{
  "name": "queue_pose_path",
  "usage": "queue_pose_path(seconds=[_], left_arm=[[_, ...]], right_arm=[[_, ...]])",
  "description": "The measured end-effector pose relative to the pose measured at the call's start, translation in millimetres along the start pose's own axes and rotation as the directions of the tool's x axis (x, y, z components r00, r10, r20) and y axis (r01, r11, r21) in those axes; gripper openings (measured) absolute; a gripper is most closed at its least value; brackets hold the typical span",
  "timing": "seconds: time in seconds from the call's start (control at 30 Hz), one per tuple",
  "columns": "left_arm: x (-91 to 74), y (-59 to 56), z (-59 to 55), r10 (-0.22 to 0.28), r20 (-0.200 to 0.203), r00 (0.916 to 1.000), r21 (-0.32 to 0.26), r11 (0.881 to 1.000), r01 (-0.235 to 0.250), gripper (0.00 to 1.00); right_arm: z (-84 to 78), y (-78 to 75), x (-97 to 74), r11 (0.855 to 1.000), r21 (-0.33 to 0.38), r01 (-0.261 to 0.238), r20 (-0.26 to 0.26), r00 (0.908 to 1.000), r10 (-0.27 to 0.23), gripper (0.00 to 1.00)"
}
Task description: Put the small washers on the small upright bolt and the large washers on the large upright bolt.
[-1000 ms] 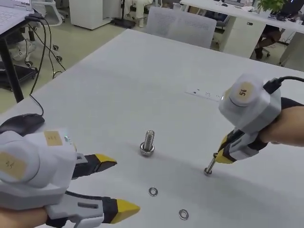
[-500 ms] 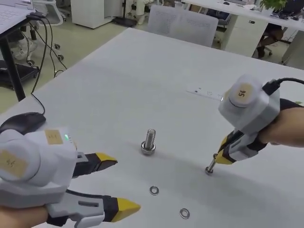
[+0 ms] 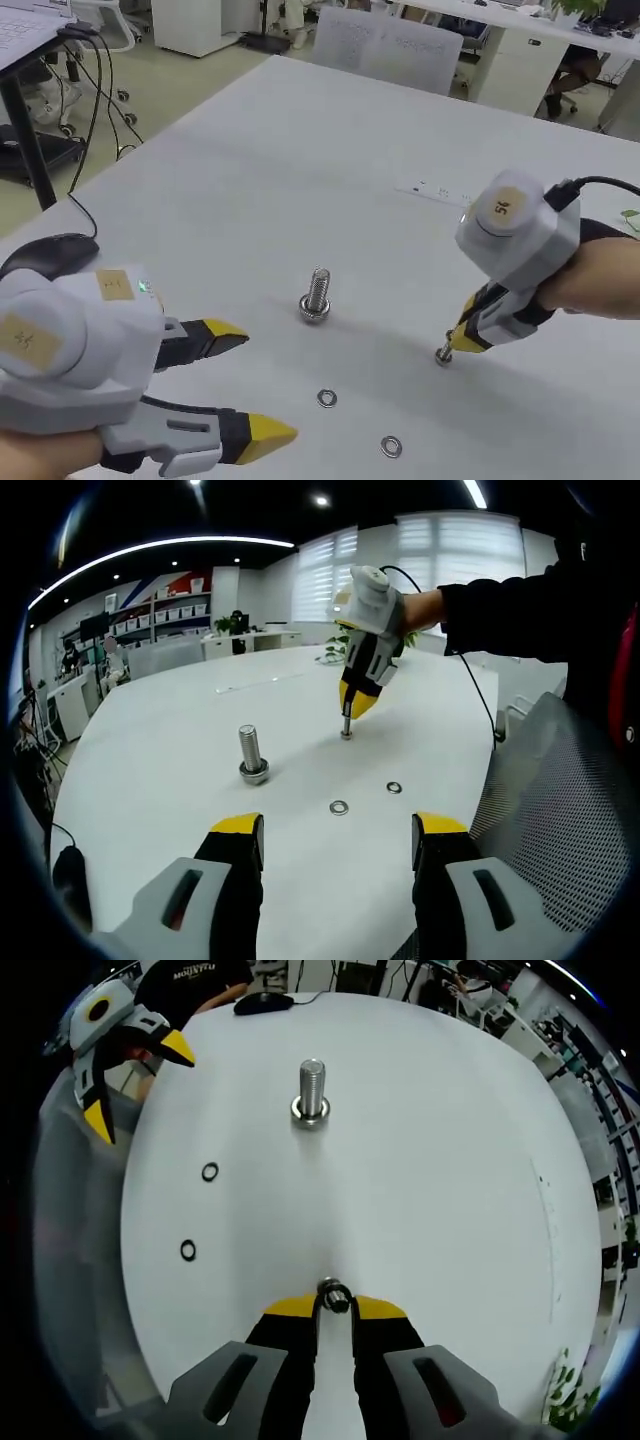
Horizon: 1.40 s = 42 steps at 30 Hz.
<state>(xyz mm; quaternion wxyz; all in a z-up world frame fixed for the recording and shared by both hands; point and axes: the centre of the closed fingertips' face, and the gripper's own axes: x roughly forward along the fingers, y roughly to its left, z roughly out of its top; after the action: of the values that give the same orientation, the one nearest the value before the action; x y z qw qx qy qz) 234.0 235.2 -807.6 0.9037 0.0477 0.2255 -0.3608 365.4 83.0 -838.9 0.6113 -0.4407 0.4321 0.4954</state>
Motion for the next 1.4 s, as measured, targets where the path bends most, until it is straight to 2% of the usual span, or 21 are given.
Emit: queue_pose_path(seconds=[0.27,0.57,1.4], left_arm=[[-1.8,0.0,-1.2,0.000,-0.003,1.0000,-0.001,1.000,0.000,0.59],[-1.9,1.1,-2.3,0.000,-0.008,1.0000,-0.003,1.000,0.000,0.59],[0.8,1.8,-1.0,-0.003,-0.011,0.9999,-0.005,1.000,0.003,0.58]], right_arm=[[-3.5,1.9,14.9,1.000,0.011,-0.014,-0.009,0.9999,0.014,0.13],[-4.8,3.2,22.8,1.000,0.022,-0.018,-0.007,0.9998,0.018,0.13],[-6.2,-2.5,27.3,1.000,0.017,-0.013,-0.009,0.9999,0.013,0.16]])
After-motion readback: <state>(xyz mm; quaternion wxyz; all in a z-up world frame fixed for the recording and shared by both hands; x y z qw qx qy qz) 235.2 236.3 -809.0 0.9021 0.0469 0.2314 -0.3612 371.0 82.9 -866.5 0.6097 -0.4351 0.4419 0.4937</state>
